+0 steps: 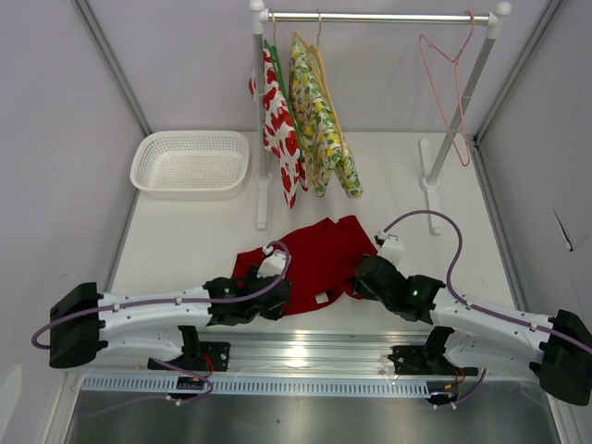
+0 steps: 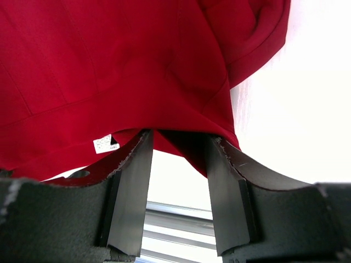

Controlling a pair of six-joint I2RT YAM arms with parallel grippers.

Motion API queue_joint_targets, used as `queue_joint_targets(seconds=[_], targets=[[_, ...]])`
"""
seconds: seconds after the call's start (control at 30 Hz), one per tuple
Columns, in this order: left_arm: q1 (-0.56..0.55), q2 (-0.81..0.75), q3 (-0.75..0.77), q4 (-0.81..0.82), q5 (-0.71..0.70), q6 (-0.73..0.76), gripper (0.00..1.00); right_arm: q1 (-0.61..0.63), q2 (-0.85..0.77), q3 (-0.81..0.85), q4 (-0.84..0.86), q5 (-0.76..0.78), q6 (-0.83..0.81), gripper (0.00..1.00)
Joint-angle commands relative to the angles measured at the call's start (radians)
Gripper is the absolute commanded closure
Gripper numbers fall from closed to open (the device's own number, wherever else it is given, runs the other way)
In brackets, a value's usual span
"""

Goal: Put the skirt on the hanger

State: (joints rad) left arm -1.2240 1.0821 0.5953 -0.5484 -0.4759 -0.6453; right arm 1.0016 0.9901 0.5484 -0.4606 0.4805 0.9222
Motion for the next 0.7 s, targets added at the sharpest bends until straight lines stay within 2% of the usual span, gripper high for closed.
queue_joint_targets(seconds=[0.0,0.07,0.2,0.4,0.5,0.53,0.57,0.67], targets=[[-0.006,0.041,0.064,-0.011,-0.125,-0.036,0.36,-0.017,-0.034,0.018,-0.024,0.013,-0.009,0.53],[-0.006,0.059,0.086,-0.031,-0.179,-0.042,0.45,-0.023,-0.048,0.012,-0.024,0.009,-0.014,0.52],[-0.022,0.075,0.129,-0.038,-0.216,-0.019,0.51,-0.041,-0.045,0.002,-0.009,-0.01,-0.029,0.52],[-0.048,0.058,0.103,0.024,-0.153,0.041,0.41,-0.064,-0.018,0.002,0.019,-0.031,-0.046,0.48],[-0.058,0.076,0.095,0.024,-0.138,0.032,0.41,-0.078,-0.022,0.008,0.013,-0.033,-0.059,0.44],[-0.058,0.085,0.095,0.013,-0.154,0.015,0.42,-0.084,-0.025,0.01,0.005,-0.033,-0.063,0.43],[-0.058,0.107,0.097,-0.002,-0.167,-0.006,0.48,-0.098,-0.028,0.012,0.0,-0.034,-0.066,0.41],[-0.029,0.139,0.103,0.007,-0.191,-0.03,0.59,-0.13,-0.047,0.015,-0.019,-0.042,-0.085,0.34]])
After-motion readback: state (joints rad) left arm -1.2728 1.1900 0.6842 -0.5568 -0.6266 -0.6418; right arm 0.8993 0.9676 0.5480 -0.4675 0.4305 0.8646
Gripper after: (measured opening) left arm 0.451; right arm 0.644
